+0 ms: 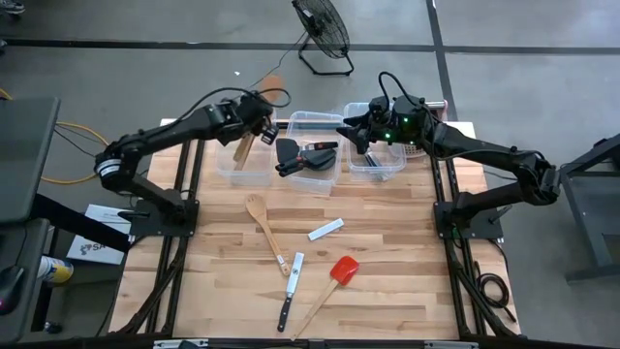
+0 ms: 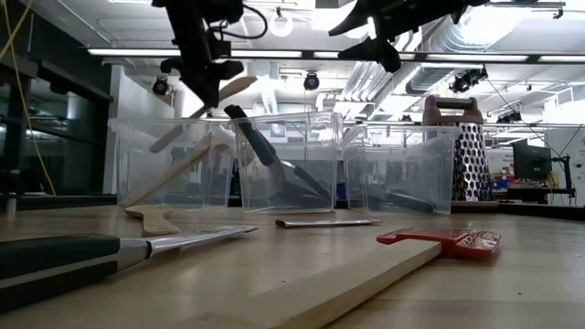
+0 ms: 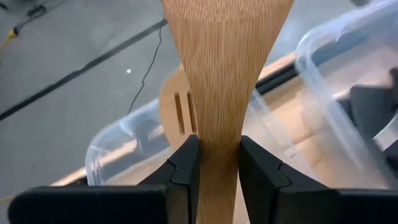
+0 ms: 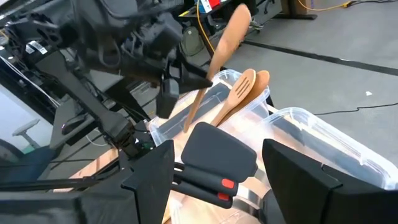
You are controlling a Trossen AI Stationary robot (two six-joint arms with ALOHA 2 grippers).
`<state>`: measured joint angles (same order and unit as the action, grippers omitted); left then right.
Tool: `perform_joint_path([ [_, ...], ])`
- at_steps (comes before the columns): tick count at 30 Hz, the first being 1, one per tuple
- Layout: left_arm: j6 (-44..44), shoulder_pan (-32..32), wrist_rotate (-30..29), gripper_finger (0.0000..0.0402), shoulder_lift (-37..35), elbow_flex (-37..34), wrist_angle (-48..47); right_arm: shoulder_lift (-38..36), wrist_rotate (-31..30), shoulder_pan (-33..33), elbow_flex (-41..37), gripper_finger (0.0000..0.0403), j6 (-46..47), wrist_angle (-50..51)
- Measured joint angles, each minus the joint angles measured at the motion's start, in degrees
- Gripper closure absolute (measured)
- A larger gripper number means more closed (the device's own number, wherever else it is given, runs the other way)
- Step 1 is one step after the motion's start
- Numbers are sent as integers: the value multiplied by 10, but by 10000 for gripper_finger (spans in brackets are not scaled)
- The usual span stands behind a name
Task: Pick & Place Kitchen Items
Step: Put the wooden serving spoon into the left bin
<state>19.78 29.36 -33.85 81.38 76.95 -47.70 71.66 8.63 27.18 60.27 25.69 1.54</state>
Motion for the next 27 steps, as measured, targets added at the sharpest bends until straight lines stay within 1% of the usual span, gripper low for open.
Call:
perform_joint_path([
  [12, 95, -1, -13, 325, -2, -82, 16, 0, -13, 0, 0, 167, 13, 0],
  [18, 135, -1, -17, 325, -2, -110, 21, 0, -13, 0, 0, 167, 13, 1],
  [27, 165, -1, -17, 325, -2, -152, 49, 0, -13, 0, 0, 167, 11, 1],
])
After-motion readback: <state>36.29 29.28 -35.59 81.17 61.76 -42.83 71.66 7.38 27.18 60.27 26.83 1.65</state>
